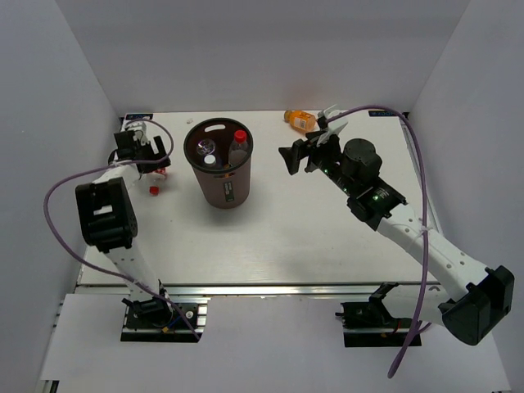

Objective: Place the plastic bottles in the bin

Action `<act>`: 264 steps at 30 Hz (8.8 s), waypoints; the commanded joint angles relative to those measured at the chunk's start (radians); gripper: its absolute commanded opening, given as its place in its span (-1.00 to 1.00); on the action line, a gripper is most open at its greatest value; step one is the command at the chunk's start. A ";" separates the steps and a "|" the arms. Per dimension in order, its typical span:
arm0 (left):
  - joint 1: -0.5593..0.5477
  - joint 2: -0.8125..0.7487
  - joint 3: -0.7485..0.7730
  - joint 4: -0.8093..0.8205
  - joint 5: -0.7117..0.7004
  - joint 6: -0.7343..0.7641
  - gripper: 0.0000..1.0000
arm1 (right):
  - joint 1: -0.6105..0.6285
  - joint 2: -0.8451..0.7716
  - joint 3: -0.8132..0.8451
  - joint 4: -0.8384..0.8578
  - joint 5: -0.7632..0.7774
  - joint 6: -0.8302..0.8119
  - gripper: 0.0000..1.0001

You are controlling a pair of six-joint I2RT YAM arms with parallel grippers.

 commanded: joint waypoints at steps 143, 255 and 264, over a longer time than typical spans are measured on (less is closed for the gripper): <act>-0.420 -0.827 -0.288 0.212 -0.225 -0.144 0.96 | -0.308 1.479 1.172 -0.094 0.229 0.467 0.67; -0.420 -1.074 -0.388 -0.130 -0.558 -0.376 0.96 | 0.290 0.832 0.962 -0.656 0.170 -1.231 0.48; -0.420 -1.055 -0.381 -0.129 -0.557 -0.368 0.96 | 0.290 0.818 0.940 -0.572 0.164 -1.228 0.79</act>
